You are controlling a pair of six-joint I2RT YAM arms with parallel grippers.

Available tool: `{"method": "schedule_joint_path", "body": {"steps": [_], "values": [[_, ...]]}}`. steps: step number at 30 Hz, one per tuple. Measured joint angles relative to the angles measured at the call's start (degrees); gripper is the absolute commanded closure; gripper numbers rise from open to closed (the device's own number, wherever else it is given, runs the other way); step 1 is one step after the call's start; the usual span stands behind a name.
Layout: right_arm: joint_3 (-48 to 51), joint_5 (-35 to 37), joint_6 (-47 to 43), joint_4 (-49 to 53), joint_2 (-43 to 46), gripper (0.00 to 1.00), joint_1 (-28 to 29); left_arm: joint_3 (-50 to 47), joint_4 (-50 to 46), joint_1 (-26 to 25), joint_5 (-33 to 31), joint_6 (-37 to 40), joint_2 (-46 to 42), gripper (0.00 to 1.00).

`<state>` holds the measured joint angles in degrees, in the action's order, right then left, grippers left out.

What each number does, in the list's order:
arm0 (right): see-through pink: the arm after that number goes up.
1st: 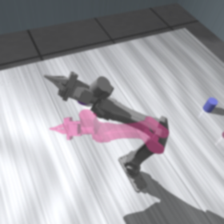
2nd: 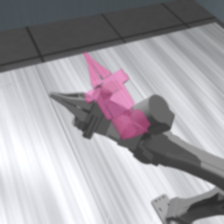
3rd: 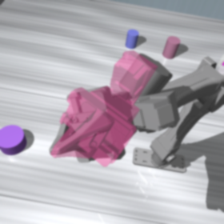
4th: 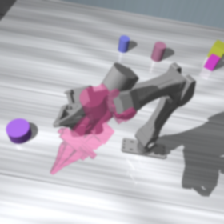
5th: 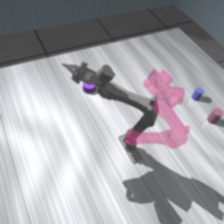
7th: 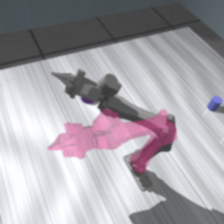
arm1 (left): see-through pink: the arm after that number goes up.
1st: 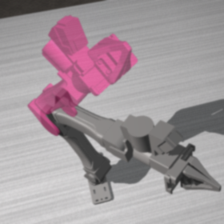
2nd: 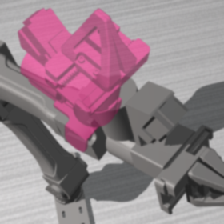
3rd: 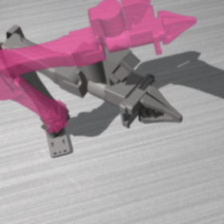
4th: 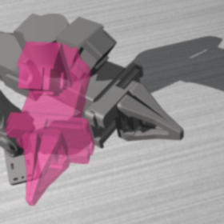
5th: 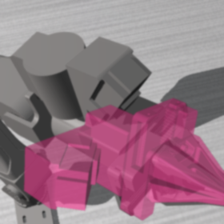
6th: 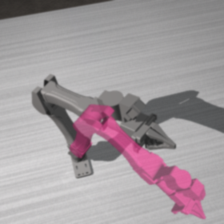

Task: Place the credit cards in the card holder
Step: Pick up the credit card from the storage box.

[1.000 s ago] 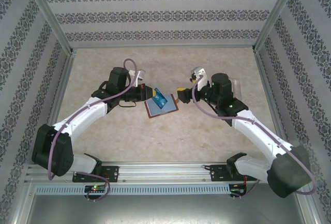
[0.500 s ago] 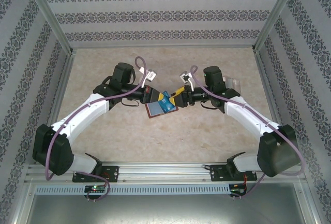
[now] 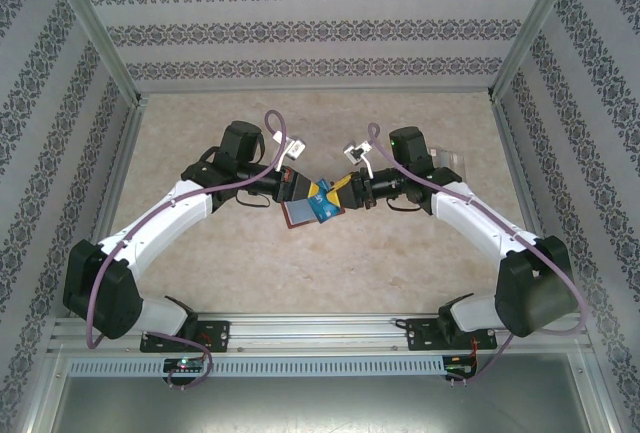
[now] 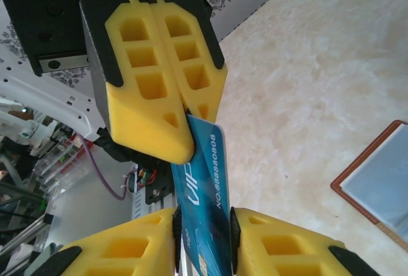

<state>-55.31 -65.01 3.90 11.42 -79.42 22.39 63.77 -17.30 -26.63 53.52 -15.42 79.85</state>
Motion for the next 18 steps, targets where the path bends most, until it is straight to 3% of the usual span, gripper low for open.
{"method": "schedule_joint_path", "body": {"steps": [3, 8, 10, 14, 18], "values": [[-0.15, -0.68, -0.81, 0.92, -0.39, 0.73, 0.0, 0.0, -0.11, 0.0, -0.7, 0.0, -0.09, 1.0], [-0.44, -1.11, -2.12, 2.32, -1.53, 1.0, -0.02, -0.02, -0.35, -0.02, -0.94, 0.0, -0.09, 1.0], [-0.72, -1.38, -2.25, 3.02, -1.86, 1.0, -0.04, -0.02, -0.81, 0.0, -1.18, 0.0, 0.02, 0.98], [-1.07, -1.64, -2.4, 3.41, -2.1, 1.0, 0.02, -0.02, -0.7, 0.0, -2.21, -0.04, 0.02, 0.56], [-1.16, 0.11, -2.01, 3.21, -2.21, 1.0, 0.37, -0.04, -0.79, 0.0, -7.76, -1.38, 0.0, 0.4]]}}
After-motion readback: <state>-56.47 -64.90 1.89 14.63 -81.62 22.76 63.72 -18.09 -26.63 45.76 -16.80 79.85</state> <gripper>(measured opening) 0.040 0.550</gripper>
